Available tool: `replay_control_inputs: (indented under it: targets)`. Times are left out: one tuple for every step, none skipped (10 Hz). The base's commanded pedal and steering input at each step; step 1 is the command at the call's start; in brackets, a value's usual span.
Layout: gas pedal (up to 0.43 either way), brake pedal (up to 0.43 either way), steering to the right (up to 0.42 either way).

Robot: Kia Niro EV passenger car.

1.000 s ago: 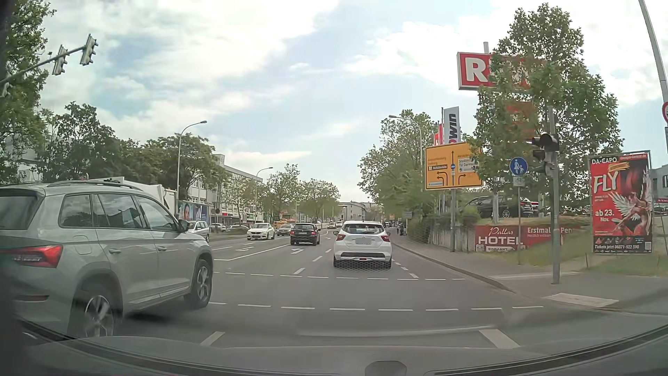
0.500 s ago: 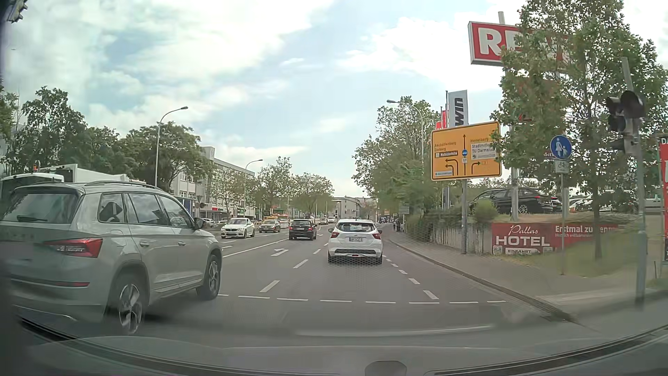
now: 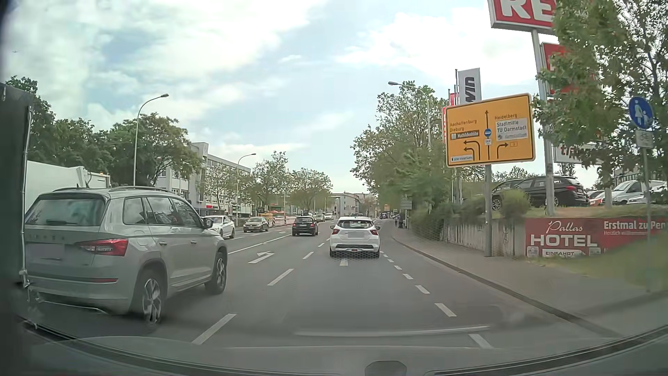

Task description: Follow the waypoints while adhering to traffic rules and regulations

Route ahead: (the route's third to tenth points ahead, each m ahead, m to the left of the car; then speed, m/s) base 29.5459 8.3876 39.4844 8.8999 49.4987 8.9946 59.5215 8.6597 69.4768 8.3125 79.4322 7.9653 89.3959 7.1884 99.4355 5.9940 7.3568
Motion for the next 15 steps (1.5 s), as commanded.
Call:
replay_control_inputs:
  targets:
    - [0.24,0.018,-0.003]
    - [0.24,0.018,-0.003]
    - [0.24,0.018,-0.003]
    - [0.24,0.018,-0.003]
    - [0.228,0.024,-0.001]
    - [0.228,0.018,0.0]
    - [0.228,0.018,0.0]
    - [0.228,0.018,0.0]
    - [0.228,0.018,0.001]
    - [0.228,0.018,0.001]
    - [0.228,0.018,0.001]
    - [0.228,0.018,0.001]
    - [0.22,0.018,0.001]
    - [0.22,0.018,0.001]
    - [0.22,0.018,0.001]
